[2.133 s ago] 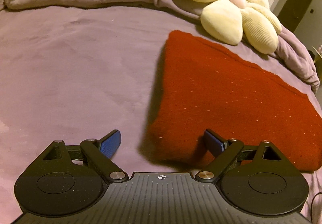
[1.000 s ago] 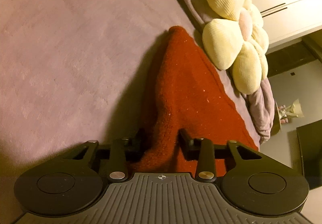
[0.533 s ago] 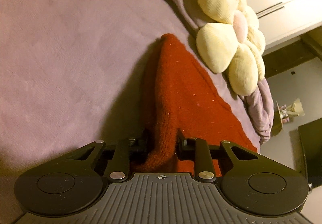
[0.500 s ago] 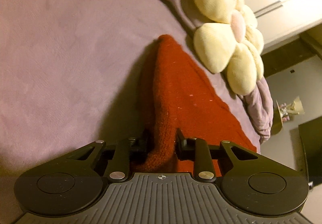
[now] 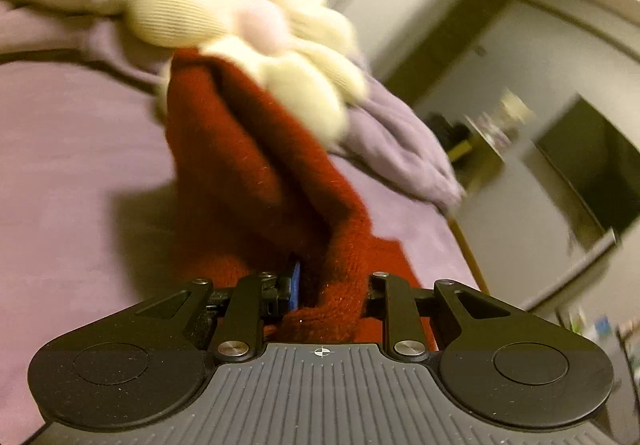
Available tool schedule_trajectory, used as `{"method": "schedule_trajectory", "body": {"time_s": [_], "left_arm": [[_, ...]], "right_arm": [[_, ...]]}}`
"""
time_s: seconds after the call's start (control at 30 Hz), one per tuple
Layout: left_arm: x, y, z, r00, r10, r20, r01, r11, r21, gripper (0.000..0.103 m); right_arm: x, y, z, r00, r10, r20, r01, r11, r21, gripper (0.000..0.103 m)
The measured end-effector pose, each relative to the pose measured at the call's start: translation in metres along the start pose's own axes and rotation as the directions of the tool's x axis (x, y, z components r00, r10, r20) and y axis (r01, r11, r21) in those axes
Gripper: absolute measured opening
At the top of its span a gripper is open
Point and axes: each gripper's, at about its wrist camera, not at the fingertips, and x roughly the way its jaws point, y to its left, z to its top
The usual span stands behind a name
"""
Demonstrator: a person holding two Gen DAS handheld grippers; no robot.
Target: Fold small clothes
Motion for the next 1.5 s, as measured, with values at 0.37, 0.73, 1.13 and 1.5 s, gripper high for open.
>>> {"method": "schedule_trajectory", "body": {"time_s": [0.37, 0.73, 1.13, 1.5], "left_arm": [[0.106, -0.049, -0.084, 0.986, 0.070, -0.150, -0.049, 0.989, 0.142, 0.033], [0.034, -0.054, -0.064, 0.989, -0.107, -0.103, 0.113, 0.992, 0.051, 0.093], [-0.028, 0.028, -0.066, 0.993, 0.115, 0.026, -0.115, 0.993, -0.015, 0.095], [0.008, 0.041, -0.097, 0.972, 0.203, -0.116, -0.193, 0.977, 0.094, 0.095]], "right_arm": [[-0.007, -0.055, -0.011, 0.969, -0.247, -0.008, 0.247, 0.969, -0.020, 0.021], [0.018, -0.062, -0.027, 0.947, -0.295, -0.127, 0.277, 0.950, -0.145, 0.026], [0.018, -0.041, 0.055, 0.983, 0.183, -0.033, -0.171, 0.960, 0.222, 0.076], [0.132, 0.003, 0.085, 0.874, 0.417, -0.248, -0.297, 0.864, 0.407, 0.081]]}}
